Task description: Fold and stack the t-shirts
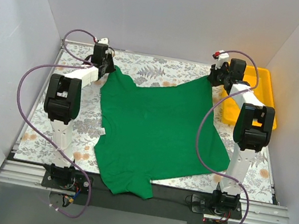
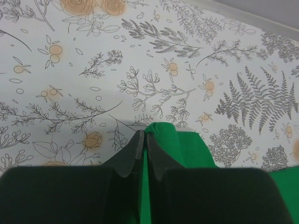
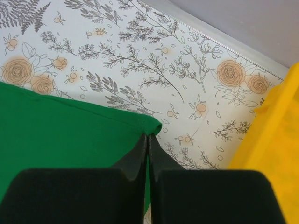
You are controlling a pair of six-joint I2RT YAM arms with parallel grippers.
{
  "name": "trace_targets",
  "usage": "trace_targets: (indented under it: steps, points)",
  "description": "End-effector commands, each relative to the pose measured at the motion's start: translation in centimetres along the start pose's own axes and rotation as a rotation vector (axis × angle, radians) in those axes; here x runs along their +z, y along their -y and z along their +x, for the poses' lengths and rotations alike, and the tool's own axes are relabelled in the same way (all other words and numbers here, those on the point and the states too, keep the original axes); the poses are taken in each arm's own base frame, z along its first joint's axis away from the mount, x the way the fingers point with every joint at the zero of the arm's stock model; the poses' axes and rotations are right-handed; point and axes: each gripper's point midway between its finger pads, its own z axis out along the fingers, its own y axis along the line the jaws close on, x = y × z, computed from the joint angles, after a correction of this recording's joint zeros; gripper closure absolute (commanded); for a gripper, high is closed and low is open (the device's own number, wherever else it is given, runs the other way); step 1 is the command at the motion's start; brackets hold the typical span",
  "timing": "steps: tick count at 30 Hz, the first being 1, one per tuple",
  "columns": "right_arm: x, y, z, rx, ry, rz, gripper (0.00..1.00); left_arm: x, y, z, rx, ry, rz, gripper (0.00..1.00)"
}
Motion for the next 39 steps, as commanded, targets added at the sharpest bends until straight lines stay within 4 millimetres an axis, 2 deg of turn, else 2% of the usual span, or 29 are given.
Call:
trace_targets:
  steps: [1, 3, 6, 7, 8, 9, 10, 11, 12, 13, 14, 16, 17, 18, 19, 20, 21, 24, 25, 26, 27, 28, 30, 32, 34, 35, 38, 39]
  points:
    - [-1.9, 1.2, -3.4, -0.027, 0.07, 0.057, 0.99, -4.2, 1.8, -6.2, -0.005, 0.138, 0.06, 1.0]
    - [-2.2, 0.9, -3.3, -0.026, 0.071, 0.049, 0.99, -6.4, 2.2, -9.1, -0.008, 0.222, 0.075, 1.0]
    - [-2.8, 0.3, -3.5, -0.012, 0.078, 0.03, 0.99, -9.0, 2.6, -11.1, 0.001, 0.278, 0.087, 1.0]
    - [-3.3, -0.7, -4.1, -0.017, 0.096, -0.019, 0.99, -9.8, 2.6, -11.5, -0.002, 0.292, 0.085, 1.0]
    - [-3.9, -1.7, -4.3, -0.027, 0.1, -0.062, 0.99, -11.9, 2.8, -12.3, -0.001, 0.321, 0.092, 1.0]
    - [-6.1, -3.8, -6.2, -0.068, 0.156, -0.139, 0.99, -13.3, 2.8, -12.9, -0.006, 0.346, 0.097, 1.0]
    - [-7.5, -5.0, -7.1, -0.092, 0.185, -0.178, 0.99, -14.7, 3.0, -13.4, -0.011, 0.37, 0.103, 1.0]
    - [-11.2, -6.6, -9.7, -0.133, 0.239, -0.202, 0.99, -18.3, 3.4, -15.0, -0.015, 0.43, 0.12, 1.0]
    - [-12.9, -8.4, -9.7, -0.155, 0.26, -0.257, 0.99, -20.3, 3.7, -15.8, -0.019, 0.463, 0.133, 1.0]
    - [-14.9, -9.3, -10.8, -0.18, 0.291, -0.262, 0.99, -22.4, 3.9, -16.6, -0.027, 0.498, 0.144, 1.0]
    - [-18.9, -10.6, -13.3, -0.228, 0.348, -0.248, 0.99, -26.7, 4.5, -18.2, -0.044, 0.571, 0.174, 1.0]
    - [-22.9, -11.7, -16.0, -0.299, 0.392, -0.224, 0.99, -31.2, 5.1, -19.7, -0.061, 0.652, 0.212, 1.0]
    - [-26.0, -12.4, -18.0, -0.343, 0.434, -0.2, 0.99, -35.1, 5.4, -20.5, -0.086, 0.704, 0.24, 1.0]
    - [-27.6, -12.8, -18.4, -0.34, 0.418, -0.187, 0.99, -37.6, 5.9, -21.3, -0.091, 0.746, 0.269, 1.0]
    - [-30.6, -13.2, -21.2, -0.398, 0.48, -0.148, 0.99, -41.3, 6.2, -22.1, -0.101, 0.809, 0.301, 1.0]
    - [-33.6, -14.1, -22.8, -0.433, 0.528, -0.121, 0.99, -43.1, 6.4, -22.4, -0.129, 0.832, 0.321, 1.0]
    - [-37.0, -14.7, -25.1, -0.468, 0.583, -0.073, 0.99, -45.9, 6.8, -23.4, -0.144, 0.885, 0.356, 1.0]
    - [-44.4, -16.3, -28.8, -0.529, 0.704, 0.034, 0.99, -53.3, 7.5, -25.1, -0.182, 1.019, 0.439, 1.0]
    - [-46.2, -16.6, -29.5, -0.532, 0.727, 0.064, 0.99, -56.7, 7.9, -26.1, -0.188, 1.083, 0.474, 1.0]
    - [-50.0, -17.7, -31.4, -0.562, 0.805, 0.111, 0.99, -59.2, 8.1, -26.6, -0.192, 1.128, 0.503, 1.0]
    - [-51.7, -17.5, -32.0, -0.561, 0.831, 0.164, 0.99, -62.4, 8.5, -27.3, -0.199, 1.183, 0.541, 1.0]
    - [-54.6, -18.3, -33.0, -0.579, 0.889, 0.206, 0.99, -64.1, 8.6, -27.6, -0.203, 1.212, 0.563, 1.0]
    - [-56.9, -18.3, -33.8, -0.577, 0.93, 0.269, 0.99, -66.4, 8.8, -27.9, -0.21, 1.249, 0.594, 1.0]
    - [-58.4, -18.3, -34.3, -0.584, 0.961, 0.307, 0.99, -68.4, 9.1, -28.3, -0.213, 1.285, 0.622, 1.0]
    - [-58.5, -17.7, -34.5, -0.572, 0.963, 0.338, 0.99, -68.2, 9.2, -28.5, -0.207, 1.284, 0.616, 1.0]
    - [-58.1, -17.3, -34.5, -0.568, 0.955, 0.346, 0.99, -67.4, 9.2, -28.6, -0.209, 1.272, 0.607, 1.0]
    - [-55.0, -15.7, -33.9, -0.544, 0.89, 0.343, 0.99, -64.2, 9.2, -28.5, -0.196, 1.227, 0.566, 1.0]
    - [-54.0, -15.3, -33.7, -0.541, 0.877, 0.338, 0.99, -61.6, 9.0, -28.1, -0.195, 1.185, 0.539, 1.0]
